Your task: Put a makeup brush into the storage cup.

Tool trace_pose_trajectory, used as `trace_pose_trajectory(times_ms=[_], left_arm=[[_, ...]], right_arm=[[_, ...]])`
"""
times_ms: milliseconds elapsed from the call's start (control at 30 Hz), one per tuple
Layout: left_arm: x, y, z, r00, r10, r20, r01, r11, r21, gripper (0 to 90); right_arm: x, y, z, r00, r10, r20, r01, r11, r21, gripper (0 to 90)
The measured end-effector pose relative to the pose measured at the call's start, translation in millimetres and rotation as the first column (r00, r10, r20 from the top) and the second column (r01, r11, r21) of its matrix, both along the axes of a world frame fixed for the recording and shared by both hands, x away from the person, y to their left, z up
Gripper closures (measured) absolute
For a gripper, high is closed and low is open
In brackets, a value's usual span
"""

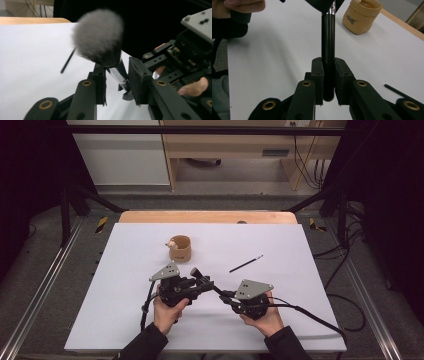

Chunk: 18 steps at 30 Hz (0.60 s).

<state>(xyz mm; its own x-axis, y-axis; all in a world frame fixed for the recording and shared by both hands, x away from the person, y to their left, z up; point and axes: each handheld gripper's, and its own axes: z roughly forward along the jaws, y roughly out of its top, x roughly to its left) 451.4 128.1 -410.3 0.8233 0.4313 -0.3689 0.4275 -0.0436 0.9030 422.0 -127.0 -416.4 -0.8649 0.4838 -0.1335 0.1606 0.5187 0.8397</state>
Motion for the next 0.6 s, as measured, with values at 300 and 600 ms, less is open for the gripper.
trace_pose_trajectory(times_ms=[300, 600], left_arm=[[-2.5, -0.4, 1.2, 0.9999, -0.012, 0.005, 0.012, 0.9998, -0.014, 72.8], [-4.8, -1.9, 2.0, 0.9996, -0.025, 0.013, 0.025, 0.9996, -0.016, 75.5]], right_arm=[[0.0, 2.4, -2.5, 1.0000, 0.008, -0.003, -0.008, 1.000, -0.007, 79.4], [0.1, 3.7, -4.0, 0.9999, 0.013, 0.000, -0.013, 1.000, -0.014, 79.2]])
